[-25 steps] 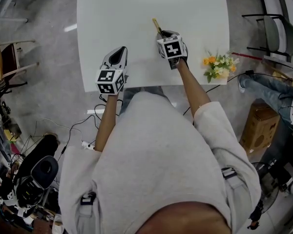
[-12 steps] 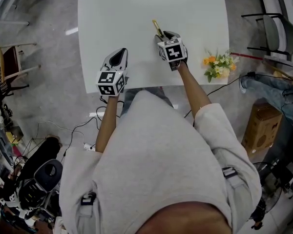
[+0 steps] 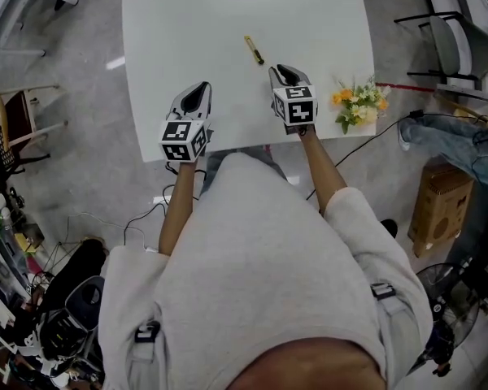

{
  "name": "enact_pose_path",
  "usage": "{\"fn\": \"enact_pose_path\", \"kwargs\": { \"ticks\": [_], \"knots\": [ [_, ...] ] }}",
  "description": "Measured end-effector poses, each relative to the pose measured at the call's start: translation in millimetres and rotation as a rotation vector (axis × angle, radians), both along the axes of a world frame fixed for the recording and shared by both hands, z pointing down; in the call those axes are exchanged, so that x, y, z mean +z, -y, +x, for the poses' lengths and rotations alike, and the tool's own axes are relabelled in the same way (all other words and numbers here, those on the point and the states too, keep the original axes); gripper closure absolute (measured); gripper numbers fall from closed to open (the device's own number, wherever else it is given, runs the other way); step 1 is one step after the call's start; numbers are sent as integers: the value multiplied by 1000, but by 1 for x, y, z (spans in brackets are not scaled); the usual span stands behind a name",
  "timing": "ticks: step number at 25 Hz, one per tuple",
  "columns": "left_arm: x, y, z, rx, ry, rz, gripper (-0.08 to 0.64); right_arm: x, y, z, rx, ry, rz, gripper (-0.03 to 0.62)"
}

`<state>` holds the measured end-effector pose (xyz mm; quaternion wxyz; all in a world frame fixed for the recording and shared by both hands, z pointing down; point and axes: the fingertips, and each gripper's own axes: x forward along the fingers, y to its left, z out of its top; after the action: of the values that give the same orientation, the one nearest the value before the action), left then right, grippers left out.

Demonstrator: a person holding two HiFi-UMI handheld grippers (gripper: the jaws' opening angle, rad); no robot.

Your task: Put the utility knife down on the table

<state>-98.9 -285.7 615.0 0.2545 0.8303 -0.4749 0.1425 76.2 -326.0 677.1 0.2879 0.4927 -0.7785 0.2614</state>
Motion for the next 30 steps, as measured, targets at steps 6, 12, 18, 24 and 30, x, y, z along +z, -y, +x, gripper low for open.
{"fn": "enact_pose_path", "kwargs": {
  "ticks": [6,12,18,24,30],
  "knots": [
    [-11,5,11,35,0,16,538,-25,-27,28,90,26,74,545],
    [-30,11,14,53,2,53,538,-50,-47,41,121,26,139,561],
    [-55,20,8,46,12,107,539,-89,-35,46,144,44,244,561],
    [-80,37,6,32,31,170,538,-125,-12,49,145,63,330,561],
    [-112,55,4,21,25,250,538,-158,6,40,120,70,409,561]
  ]
}}
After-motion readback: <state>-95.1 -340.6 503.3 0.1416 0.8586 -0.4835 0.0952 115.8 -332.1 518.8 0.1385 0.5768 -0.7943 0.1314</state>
